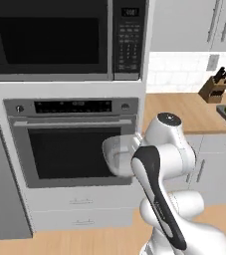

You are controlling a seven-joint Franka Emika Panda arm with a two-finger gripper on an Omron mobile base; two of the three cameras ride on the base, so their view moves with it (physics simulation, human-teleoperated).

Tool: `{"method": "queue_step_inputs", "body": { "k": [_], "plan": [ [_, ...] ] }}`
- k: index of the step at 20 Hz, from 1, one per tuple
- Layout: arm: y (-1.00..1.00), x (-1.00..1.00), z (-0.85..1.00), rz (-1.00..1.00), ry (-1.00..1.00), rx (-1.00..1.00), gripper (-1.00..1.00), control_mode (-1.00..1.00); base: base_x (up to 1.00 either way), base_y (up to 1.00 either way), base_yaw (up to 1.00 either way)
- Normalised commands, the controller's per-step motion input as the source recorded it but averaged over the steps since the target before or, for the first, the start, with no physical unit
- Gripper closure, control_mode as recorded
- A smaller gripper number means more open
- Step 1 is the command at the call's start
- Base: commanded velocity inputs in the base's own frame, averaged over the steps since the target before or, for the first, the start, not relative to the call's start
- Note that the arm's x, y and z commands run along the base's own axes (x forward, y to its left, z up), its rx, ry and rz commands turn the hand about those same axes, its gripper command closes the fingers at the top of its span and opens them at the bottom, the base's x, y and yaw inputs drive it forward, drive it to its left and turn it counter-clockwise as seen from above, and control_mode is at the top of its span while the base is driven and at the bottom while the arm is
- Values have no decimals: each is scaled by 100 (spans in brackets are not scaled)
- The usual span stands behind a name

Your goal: Take the meat container that has the steak and place it on the second highest rack of the freezer. Then take the vegetable container that has the lime and onion and place it on the highest rack of the freezer.

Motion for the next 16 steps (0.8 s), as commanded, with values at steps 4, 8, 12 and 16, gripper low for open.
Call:
{"method": "queue_step_inputs", "body": {
  "k": [4, 8, 12, 16],
  "plan": [
    [0, 0, 0, 0, 0, 0, 100, 100, -4, 100, 45],
    [0, 0, 0, 0, 0, 0, 100, 100, 18, 100, 39],
    [0, 0, 0, 0, 0, 0, 100, 100, 67, 100, 28],
    [0, 0, 0, 0, 0, 0, 100, 100, 88, 100, 8]
  ]
}}
